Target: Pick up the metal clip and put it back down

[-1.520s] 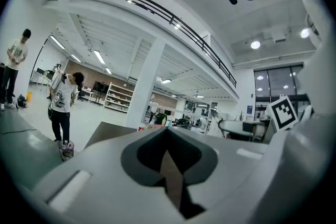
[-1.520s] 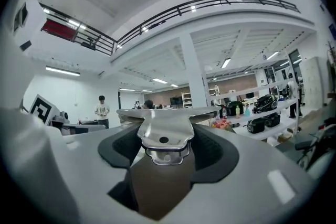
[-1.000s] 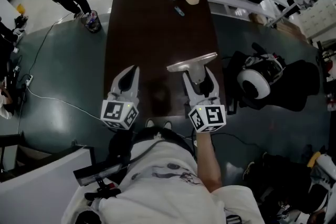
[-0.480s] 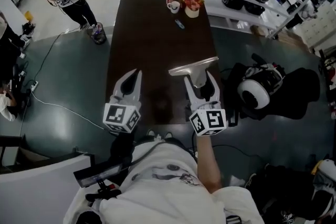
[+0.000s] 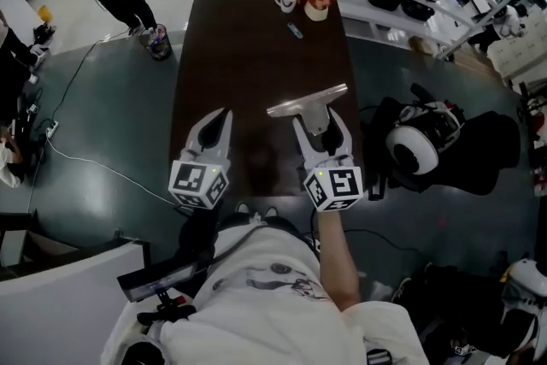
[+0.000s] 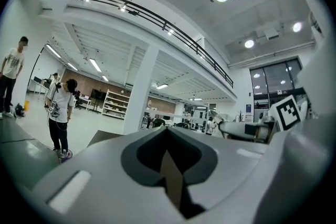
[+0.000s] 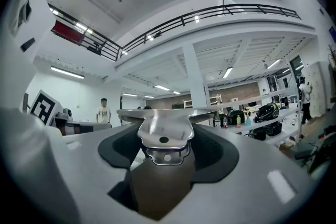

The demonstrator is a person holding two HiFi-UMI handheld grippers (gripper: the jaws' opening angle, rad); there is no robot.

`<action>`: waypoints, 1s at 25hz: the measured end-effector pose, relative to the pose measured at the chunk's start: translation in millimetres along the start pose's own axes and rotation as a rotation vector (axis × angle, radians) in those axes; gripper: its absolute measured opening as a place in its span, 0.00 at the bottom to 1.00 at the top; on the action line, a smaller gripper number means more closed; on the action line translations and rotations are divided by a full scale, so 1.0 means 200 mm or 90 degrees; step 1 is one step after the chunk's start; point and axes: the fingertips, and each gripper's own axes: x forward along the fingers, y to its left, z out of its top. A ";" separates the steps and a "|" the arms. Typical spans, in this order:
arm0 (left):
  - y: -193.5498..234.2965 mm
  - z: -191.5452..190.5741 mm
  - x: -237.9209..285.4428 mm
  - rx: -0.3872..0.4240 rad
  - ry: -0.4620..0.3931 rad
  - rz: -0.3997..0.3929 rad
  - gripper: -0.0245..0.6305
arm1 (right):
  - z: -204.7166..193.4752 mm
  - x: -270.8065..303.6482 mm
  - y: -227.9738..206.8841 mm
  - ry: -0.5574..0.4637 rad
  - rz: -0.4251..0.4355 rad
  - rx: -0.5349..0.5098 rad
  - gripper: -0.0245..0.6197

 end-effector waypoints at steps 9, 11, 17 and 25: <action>0.06 -0.22 -0.06 -0.036 0.063 0.007 0.03 | -0.46 0.08 -0.03 0.151 0.024 -0.029 0.49; 0.10 -0.24 -0.09 -0.046 0.078 0.013 0.03 | -0.57 0.13 -0.03 0.194 0.049 -0.046 0.49; 0.17 -0.37 -0.14 -0.065 0.128 0.045 0.03 | -0.97 0.23 -0.06 0.323 0.125 -0.101 0.49; 0.20 -0.43 -0.14 -0.075 0.167 0.090 0.03 | -1.42 0.35 -0.11 0.456 0.232 -0.138 0.49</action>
